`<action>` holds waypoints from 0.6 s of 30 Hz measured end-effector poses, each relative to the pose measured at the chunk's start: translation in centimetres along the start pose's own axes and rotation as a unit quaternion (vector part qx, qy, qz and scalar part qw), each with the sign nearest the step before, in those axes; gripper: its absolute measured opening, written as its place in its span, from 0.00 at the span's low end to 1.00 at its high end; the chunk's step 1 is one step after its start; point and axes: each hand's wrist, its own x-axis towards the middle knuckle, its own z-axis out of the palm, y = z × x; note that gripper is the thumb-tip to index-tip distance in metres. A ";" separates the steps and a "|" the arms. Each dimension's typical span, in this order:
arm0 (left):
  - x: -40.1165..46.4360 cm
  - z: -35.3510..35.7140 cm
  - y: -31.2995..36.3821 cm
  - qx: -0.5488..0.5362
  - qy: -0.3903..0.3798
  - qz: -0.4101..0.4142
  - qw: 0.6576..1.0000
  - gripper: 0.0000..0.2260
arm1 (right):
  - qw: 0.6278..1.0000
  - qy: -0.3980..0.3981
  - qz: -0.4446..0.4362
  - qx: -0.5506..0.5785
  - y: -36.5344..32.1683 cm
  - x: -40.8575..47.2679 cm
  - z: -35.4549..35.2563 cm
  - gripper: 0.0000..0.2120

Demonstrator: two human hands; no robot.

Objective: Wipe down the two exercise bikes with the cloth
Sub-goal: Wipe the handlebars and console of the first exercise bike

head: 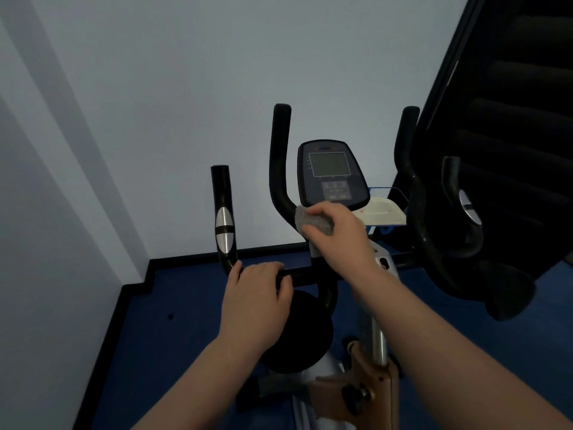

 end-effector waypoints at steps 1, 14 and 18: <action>0.0 0.0 0.0 0.000 -0.001 0.000 1.000 0.17 | 1.000 -0.003 0.008 0.001 0.0 -0.5 0.2 0.11; 0.0 0.0 0.1 0.006 -0.008 0.001 1.000 0.17 | 0.996 -0.013 -0.072 -0.057 0.5 -3.2 -0.3 0.11; 0.0 0.1 -0.1 0.002 -0.007 0.003 1.000 0.17 | 0.998 0.021 -0.041 -0.041 2.5 -7.6 0.0 0.13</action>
